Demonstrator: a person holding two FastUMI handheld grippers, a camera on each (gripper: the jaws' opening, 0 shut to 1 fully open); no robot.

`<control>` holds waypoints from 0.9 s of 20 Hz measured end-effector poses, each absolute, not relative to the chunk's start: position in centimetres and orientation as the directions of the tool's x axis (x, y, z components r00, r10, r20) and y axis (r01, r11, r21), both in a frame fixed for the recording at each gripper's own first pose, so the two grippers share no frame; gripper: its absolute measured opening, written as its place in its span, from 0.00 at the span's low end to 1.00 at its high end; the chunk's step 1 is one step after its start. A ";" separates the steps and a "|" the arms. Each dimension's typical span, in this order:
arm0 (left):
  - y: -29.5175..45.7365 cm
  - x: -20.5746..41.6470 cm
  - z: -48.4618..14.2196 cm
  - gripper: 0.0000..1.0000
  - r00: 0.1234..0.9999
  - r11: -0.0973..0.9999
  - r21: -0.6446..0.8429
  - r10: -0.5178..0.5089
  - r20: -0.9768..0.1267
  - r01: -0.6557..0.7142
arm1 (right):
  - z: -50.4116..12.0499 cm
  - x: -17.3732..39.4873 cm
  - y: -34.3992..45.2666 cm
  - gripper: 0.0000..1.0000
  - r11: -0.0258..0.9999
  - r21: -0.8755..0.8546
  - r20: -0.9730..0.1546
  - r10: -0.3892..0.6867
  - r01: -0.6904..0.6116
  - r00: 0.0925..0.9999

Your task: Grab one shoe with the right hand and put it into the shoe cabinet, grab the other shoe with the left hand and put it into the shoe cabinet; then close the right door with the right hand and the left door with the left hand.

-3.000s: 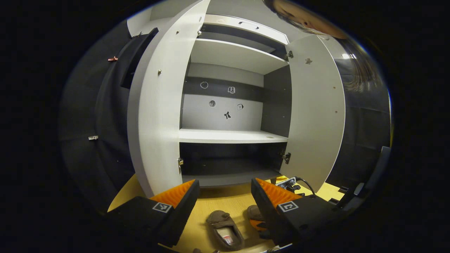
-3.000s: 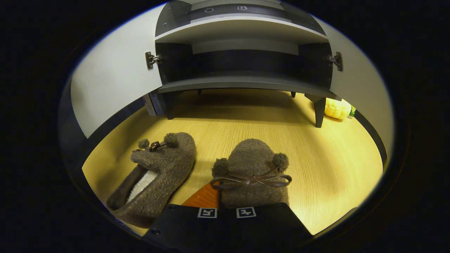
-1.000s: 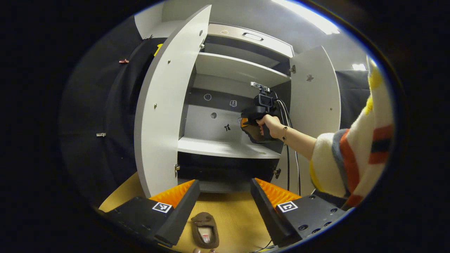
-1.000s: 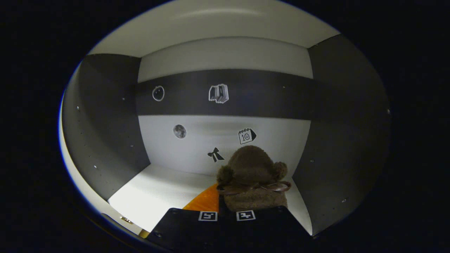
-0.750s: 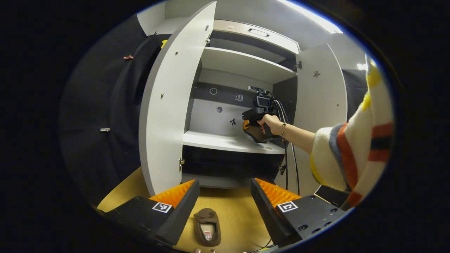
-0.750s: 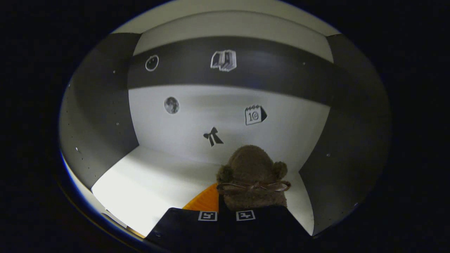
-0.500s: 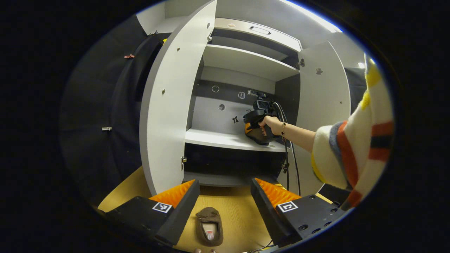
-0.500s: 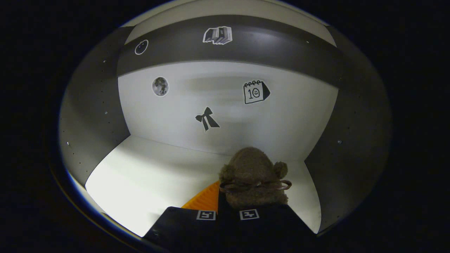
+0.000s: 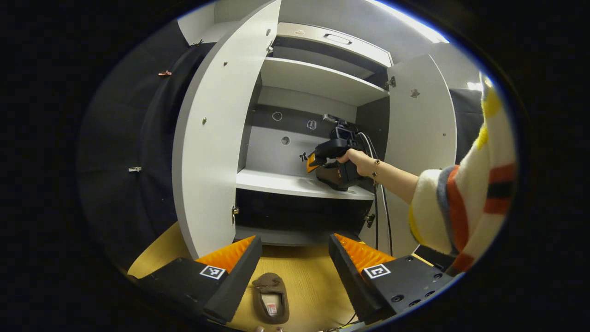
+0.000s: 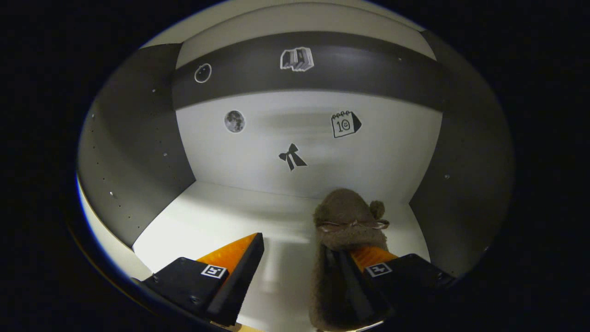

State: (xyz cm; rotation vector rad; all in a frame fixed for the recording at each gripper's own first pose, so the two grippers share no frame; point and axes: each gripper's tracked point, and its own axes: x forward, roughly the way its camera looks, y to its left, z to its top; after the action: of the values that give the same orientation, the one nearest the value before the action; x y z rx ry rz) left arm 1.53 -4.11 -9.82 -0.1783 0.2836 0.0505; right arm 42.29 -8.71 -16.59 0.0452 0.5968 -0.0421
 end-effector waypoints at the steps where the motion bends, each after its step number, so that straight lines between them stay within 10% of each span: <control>1: -4.1 1.4 -9.7 0.93 0.959 0.983 -0.168 0.025 -0.284 -0.075 | -15.9 41.5 -8.6 0.98 0.998 0.031 -0.554 -0.025 0.050 0.832; 18: -2.9 -2.0 -16.3 0.92 0.947 0.974 -0.224 -0.033 -0.319 -0.041 | -2.3 18.0 -5.0 0.98 0.999 -0.019 -0.099 0.029 -0.031 0.995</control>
State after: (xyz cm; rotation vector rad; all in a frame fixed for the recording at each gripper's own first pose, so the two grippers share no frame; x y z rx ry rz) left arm -1.96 -2.88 -16.32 -0.2304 0.3272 0.0040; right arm 18.00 -5.03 -2.31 -0.0207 0.0986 0.0304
